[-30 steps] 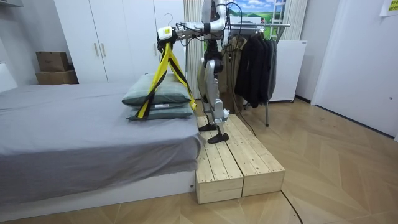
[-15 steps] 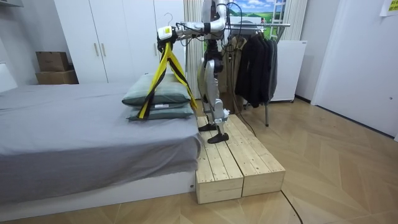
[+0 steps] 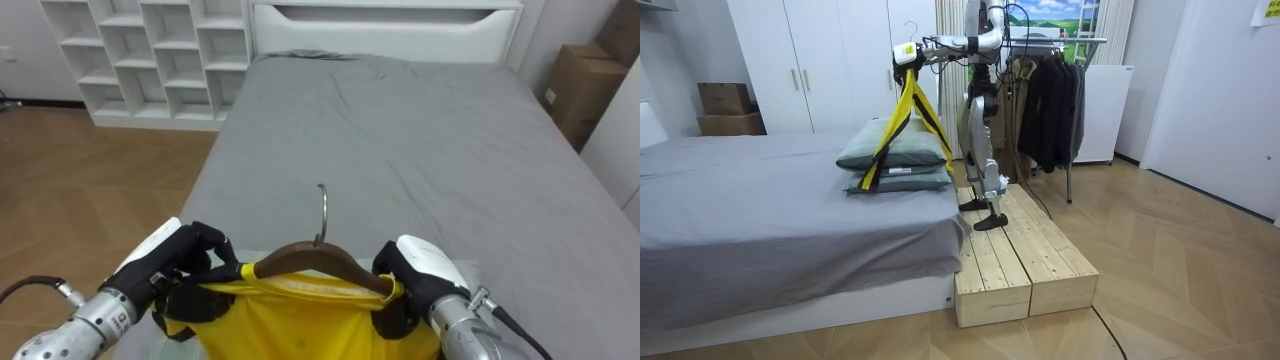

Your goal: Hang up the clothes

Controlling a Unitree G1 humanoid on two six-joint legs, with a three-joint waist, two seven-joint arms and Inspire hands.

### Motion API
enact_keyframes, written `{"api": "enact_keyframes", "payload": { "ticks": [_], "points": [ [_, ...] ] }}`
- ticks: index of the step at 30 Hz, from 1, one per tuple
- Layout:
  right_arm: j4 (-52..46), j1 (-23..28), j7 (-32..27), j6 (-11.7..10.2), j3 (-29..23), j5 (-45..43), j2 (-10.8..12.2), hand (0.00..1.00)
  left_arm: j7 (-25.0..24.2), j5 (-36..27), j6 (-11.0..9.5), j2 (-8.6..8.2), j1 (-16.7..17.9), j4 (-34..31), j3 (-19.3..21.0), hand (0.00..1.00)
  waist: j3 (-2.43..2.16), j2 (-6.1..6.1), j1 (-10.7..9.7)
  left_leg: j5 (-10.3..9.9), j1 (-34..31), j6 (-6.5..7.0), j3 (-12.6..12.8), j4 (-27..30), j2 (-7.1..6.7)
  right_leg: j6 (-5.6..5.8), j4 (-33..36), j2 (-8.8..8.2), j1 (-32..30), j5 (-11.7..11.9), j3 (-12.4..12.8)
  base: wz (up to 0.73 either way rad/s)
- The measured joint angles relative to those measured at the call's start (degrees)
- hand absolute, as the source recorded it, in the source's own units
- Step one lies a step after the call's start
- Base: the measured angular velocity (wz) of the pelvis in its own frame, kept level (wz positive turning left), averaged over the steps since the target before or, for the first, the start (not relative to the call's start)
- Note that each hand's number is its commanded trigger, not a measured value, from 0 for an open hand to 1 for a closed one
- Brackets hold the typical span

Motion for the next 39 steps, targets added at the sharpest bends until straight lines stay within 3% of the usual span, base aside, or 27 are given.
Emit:
{"api": "enact_keyframes", "payload": {
  "ticks": [1,2,3,8,13,16,24,39],
  "points": [
    [0.0,0.0,0.0,0.0,0.0,0.2,-0.1,1.0,0.0,0.0,0.0,0.0,0.0,0.0,0.0,1.0,0.0,-0.04,0.1,0.0,0.1,0.0,0.0,0.0,-0.05,0.0,0.2,-0.03,0.0,-0.2,0.2,0.0],
    [0.0,0.0,0.0,0.0,0.1,0.3,-0.2,1.0,0.0,0.0,0.0,0.0,0.0,0.0,-0.1,0.78,0.01,-0.07,0.1,0.0,0.1,0.0,0.0,0.0,-0.09,0.04,0.5,-0.05,-0.1,-0.3,0.5,0.0],
    [0.0,0.0,0.0,0.0,0.5,0.8,-0.7,1.0,0.0,0.0,0.0,-0.03,0.0,0.0,-0.1,0.0,0.0,-0.08,0.1,0.0,0.1,0.0,0.0,0.0,-0.14,0.01,0.7,-0.05,-0.3,-0.4,0.7,0.0],
    [0.0,0.1,0.0,0.0,0.6,1.1,-0.9,1.0,0.0,-1.5,0.0,-0.1,0.0,0.0,0.0,0.0,-0.02,-0.17,0.2,0.0,-0.1,0.0,0.1,0.0,-0.08,0.0,0.7,-0.05,-0.5,-0.4,0.6,0.0],
    [0.1,0.3,0.7,0.4,1.7,0.7,-0.8,1.0,-0.1,-11.9,-0.1,-3.38,0.0,0.0,1.0,0.0,-0.05,-0.4,0.7,0.0,-0.1,0.0,0.3,0.0,-0.04,-0.01,0.7,-0.1,-0.6,-0.4,0.5,-0.01],
    [0.1,0.6,1.3,0.4,1.8,0.5,-0.5,1.0,-0.7,-14.6,-0.1,-4.34,0.0,0.0,0.9,0.0,-0.03,-0.52,1.1,0.0,-0.1,0.0,0.3,0.0,-0.01,-0.02,0.7,-0.17,-0.6,-0.4,0.4,-0.01],
    [0.1,1.2,2.6,1.6,1.8,-1.5,0.0,1.0,-1.1,-14.7,-0.1,-4.84,0.0,0.0,0.9,0.0,-0.03,-0.66,1.5,0.0,-0.2,0.0,0.3,0.0,0.0,-0.05,0.6,-0.3,-0.7,-0.4,0.3,0.0],
    [0.1,1.2,3.2,1.6,1.7,-3.5,1.3,1.0,-2.3,-14.7,-0.1,-4.89,0.0,1.0,0.9,0.0,-0.09,-0.25,1.3,0.0,-0.4,0.0,0.3,0.0,-0.01,-0.05,0.6,-0.22,-0.8,-0.4,0.3,0.0]
  ]
}}
